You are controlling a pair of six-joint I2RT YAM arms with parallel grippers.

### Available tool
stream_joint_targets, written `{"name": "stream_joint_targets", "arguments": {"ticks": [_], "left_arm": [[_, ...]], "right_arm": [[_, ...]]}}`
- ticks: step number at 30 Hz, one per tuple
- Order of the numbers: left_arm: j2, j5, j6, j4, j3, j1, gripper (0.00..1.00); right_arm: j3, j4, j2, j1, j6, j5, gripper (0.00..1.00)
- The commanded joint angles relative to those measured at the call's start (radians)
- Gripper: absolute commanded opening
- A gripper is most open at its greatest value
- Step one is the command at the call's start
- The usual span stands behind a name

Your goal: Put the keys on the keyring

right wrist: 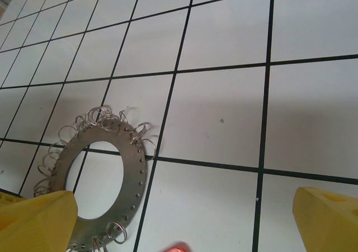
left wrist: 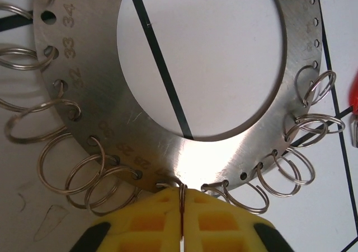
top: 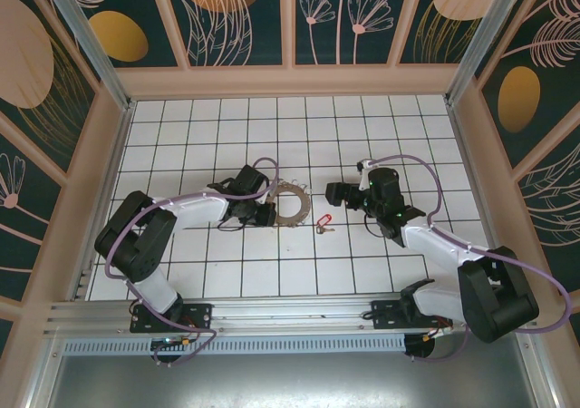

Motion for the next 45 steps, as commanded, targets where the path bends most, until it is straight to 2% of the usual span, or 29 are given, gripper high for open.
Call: {"name": "stream_joint_targets", "arguments": {"ticks": [1,5,12,19,24,33,39,45], "left_arm": [[-0.007,0.008,0.016,-0.002,0.02,0.003,0.04],[-0.041,0.0,0.037,-0.035,0.025,0.003,0.0],[-0.15,-0.021,0.14,-0.124,0.05,0.002,0.0],[-0.262,0.002,0.281,-0.187,0.089,0.002,0.0],[-0.362,0.052,0.365,-0.173,0.133,0.003,0.0],[-0.549,0.141,0.534,-0.113,0.149,0.001,0.0],[-0.569,0.257,0.551,-0.113,0.191,0.002,0.0],[-0.569,0.358,0.548,-0.078,0.229,0.003,0.0]], "right_arm": [[0.024,0.021,0.002,0.003,0.009,0.023,0.99],[0.024,0.026,0.003,0.003,0.01,0.018,0.99],[0.011,0.054,-0.011,0.002,0.008,-0.012,0.99],[-0.008,0.136,-0.125,0.004,-0.059,-0.141,0.98],[0.02,0.14,-0.182,0.006,-0.145,-0.261,0.93],[0.04,0.242,-0.195,0.041,-0.198,-0.486,0.75],[0.084,0.318,-0.181,0.132,-0.239,-0.608,0.67],[0.118,0.356,-0.172,0.204,-0.266,-0.639,0.59]]}}
